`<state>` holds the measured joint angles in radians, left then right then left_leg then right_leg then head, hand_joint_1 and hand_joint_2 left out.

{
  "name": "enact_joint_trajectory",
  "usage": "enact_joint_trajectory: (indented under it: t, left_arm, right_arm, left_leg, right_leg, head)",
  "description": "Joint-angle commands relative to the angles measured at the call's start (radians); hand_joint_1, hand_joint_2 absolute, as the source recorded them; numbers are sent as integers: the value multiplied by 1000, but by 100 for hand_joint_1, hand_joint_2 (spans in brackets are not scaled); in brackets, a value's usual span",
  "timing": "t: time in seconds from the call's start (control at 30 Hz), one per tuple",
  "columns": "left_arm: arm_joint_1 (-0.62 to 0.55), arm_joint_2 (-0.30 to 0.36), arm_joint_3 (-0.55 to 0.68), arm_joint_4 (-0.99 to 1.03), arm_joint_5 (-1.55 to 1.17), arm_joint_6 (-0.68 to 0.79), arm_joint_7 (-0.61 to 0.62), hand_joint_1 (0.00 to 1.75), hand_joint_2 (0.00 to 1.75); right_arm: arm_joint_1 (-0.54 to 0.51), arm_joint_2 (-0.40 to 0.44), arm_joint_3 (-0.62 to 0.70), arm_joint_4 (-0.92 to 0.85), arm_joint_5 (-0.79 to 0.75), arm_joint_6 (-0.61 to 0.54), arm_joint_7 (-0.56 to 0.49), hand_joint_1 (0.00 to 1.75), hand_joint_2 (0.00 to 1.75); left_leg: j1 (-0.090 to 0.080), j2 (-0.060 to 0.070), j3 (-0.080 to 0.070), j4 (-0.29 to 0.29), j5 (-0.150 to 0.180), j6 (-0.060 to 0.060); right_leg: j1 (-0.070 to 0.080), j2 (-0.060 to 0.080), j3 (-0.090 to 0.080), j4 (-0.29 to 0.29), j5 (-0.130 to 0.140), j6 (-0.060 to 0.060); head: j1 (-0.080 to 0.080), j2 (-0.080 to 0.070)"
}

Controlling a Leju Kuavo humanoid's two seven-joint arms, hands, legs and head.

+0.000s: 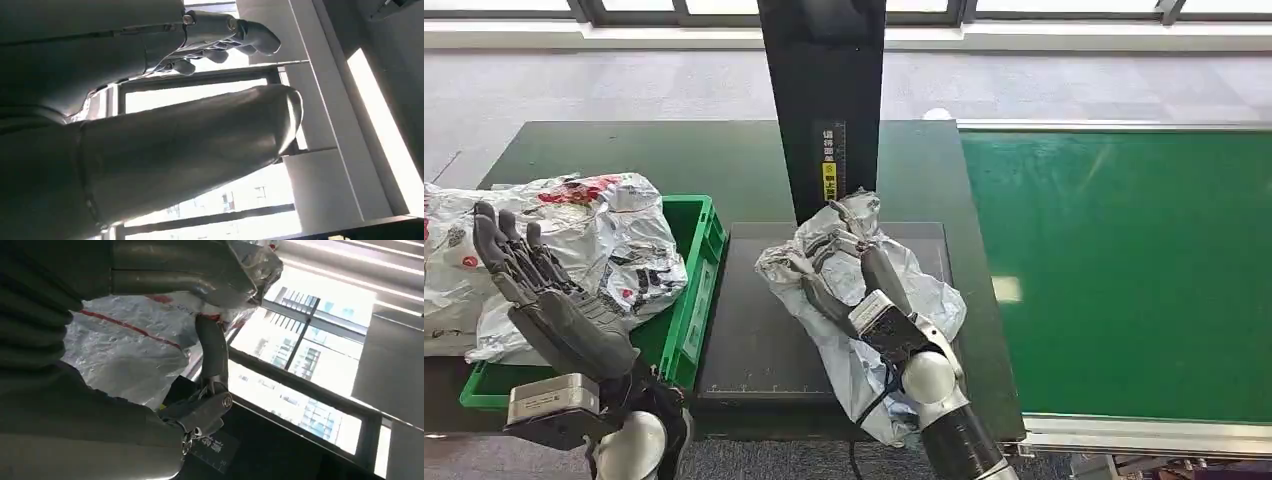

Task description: Moved the parcel from conveyor to table for the left to box.

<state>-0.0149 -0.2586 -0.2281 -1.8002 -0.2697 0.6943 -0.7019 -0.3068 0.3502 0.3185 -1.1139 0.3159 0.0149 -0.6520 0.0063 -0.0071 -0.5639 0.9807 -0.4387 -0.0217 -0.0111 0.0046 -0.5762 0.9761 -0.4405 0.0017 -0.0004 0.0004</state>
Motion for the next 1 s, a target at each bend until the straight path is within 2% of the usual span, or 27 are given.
enact_joint_trajectory:
  t: [0.03,0.13,0.3,0.43,0.47,0.63,0.73,0.8,0.87,0.9,0.97,1.0]
  left_arm:
    - [23,-23,22,33,-15,4,4,0,0]
    - [23,-26,27,33,-15,4,4,0,0]
    - [17,-51,62,49,-75,4,4,0,0]
    - [-39,21,-18,249,-122,-23,37,0,0]
    - [-39,21,-18,249,-122,-23,37,0,0]
    - [-39,21,-18,249,-122,-23,37,0,0]
    - [-67,50,-52,346,-318,-112,150,0,0]
    - [-99,72,-87,423,-428,-326,259,0,0]
    - [-120,72,-85,478,-481,-421,263,0,0]
    - [-126,69,-79,497,-507,-429,268,0,175]
    - [-126,69,-79,497,-507,-429,268,0,175]
    - [-143,71,-76,548,-582,-450,284,0,175]
  right_arm:
    - [-52,-12,-78,150,-26,6,-39,0,0]
    - [-43,-17,-78,128,-38,7,-46,0,0]
    - [17,-67,25,-82,-66,-32,-46,0,0]
    - [55,-98,64,-242,-68,-55,-46,0,0]
    - [55,-98,64,-242,-68,-55,-46,0,0]
    - [55,-98,64,-242,-68,-55,-46,0,0]
    - [118,-169,143,-430,-62,-91,-46,0,0]
    - [184,-231,189,-593,-40,-121,-46,0,0]
    - [236,-274,204,-716,-44,-123,-46,0,0]
    - [252,-290,210,-746,-29,-140,-46,0,0]
    - [252,-290,210,-746,-29,-140,-46,0,0]
    - [268,-340,243,-800,1,-249,-46,0,0]
  left_leg:
    - [0,1,3,-1,0,1]
    - [0,0,2,-1,0,0]
    - [0,-1,1,0,0,1]
    - [-1,-3,1,-2,1,1]
    - [-1,-5,2,-2,1,1]
    - [-1,0,1,-1,0,1]
    - [0,-2,1,-1,0,0]
    - [0,-5,1,-2,1,1]
    - [0,-8,1,-2,1,1]
    - [-1,-8,1,-1,1,1]
    - [-1,-5,2,-2,0,1]
    - [0,-3,1,-1,0,1]
  right_leg:
    - [1,0,3,-2,0,0]
    - [0,-1,2,-1,0,0]
    - [0,-2,1,-1,-1,0]
    - [-1,-3,2,-1,-1,0]
    - [0,-6,3,-2,-1,0]
    - [-1,-1,1,-1,0,0]
    - [0,-3,1,-1,0,0]
    - [0,-6,3,-2,-1,0]
    - [0,-9,4,-3,-1,0]
    - [-1,-8,3,-2,-1,0]
    - [-1,-6,3,-2,-1,0]
    - [-1,-4,2,-2,-1,0]
  head:
    - [0,0]
    - [0,0]
    - [0,0]
    - [0,0]
    - [0,0]
    - [0,0]
    - [0,0]
    - [0,0]
    - [0,0]
    - [0,0]
    - [0,0]
    - [0,0]
